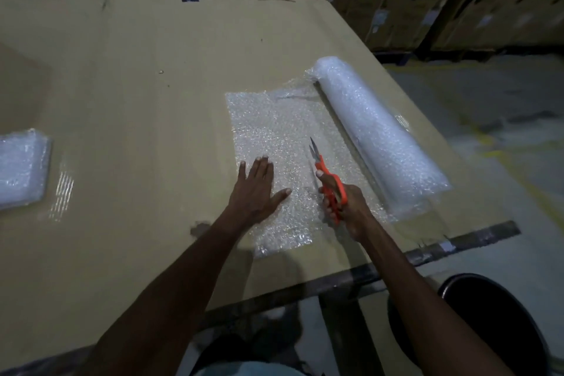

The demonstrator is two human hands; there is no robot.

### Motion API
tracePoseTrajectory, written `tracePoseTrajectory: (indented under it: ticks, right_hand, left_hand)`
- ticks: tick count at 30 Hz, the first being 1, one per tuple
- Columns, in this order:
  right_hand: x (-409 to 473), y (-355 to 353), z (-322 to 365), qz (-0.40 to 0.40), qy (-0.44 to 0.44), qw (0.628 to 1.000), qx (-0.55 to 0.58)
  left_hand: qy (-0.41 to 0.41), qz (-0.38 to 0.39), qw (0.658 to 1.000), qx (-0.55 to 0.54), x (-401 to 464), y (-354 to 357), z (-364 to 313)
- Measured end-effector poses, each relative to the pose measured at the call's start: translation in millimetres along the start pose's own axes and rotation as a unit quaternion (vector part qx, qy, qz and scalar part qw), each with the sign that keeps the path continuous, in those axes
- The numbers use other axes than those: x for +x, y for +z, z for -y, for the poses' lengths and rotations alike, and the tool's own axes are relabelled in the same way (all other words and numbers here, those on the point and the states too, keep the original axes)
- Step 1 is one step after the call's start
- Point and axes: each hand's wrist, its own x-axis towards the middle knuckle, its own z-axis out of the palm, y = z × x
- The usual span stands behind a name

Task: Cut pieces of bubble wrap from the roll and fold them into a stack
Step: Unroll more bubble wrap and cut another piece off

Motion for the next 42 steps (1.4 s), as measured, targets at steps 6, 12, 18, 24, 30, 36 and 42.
tracePoseTrajectory:
  ticks: [6, 12, 18, 24, 30, 36, 42]
  right_hand:
    - [-38, -34, -33, 0.083, 0.025, 0.996, 0.010]
    - [-79, -66, -66, 0.085, 0.001, 0.995, -0.044]
    - [-103, -87, -103, 0.072, 0.012, 0.995, -0.073]
    - [-118, -99, -121, 0.070, 0.054, 0.993, -0.081]
    - [-134, -98, -119, 0.078, 0.066, 0.990, -0.100]
    - [-130, -89, -114, 0.081, 0.037, 0.994, -0.067]
    - [-123, -80, -113, 0.080, 0.027, 0.995, -0.062]
  left_hand:
    - [0.009, 0.018, 0.997, -0.074, -44, 8, -43]
    - [0.039, 0.015, 0.995, -0.088, -77, 11, -70]
    - [0.045, -0.051, 0.997, -0.045, -91, 3, -83]
    - [0.060, -0.097, 0.993, -0.012, -95, -6, -98]
    - [0.030, -0.130, 0.991, -0.020, -100, -7, -106]
    - [0.009, -0.146, 0.989, -0.038, -108, -7, -108]
    - [-0.066, -0.149, 0.980, -0.114, -80, -18, -99]
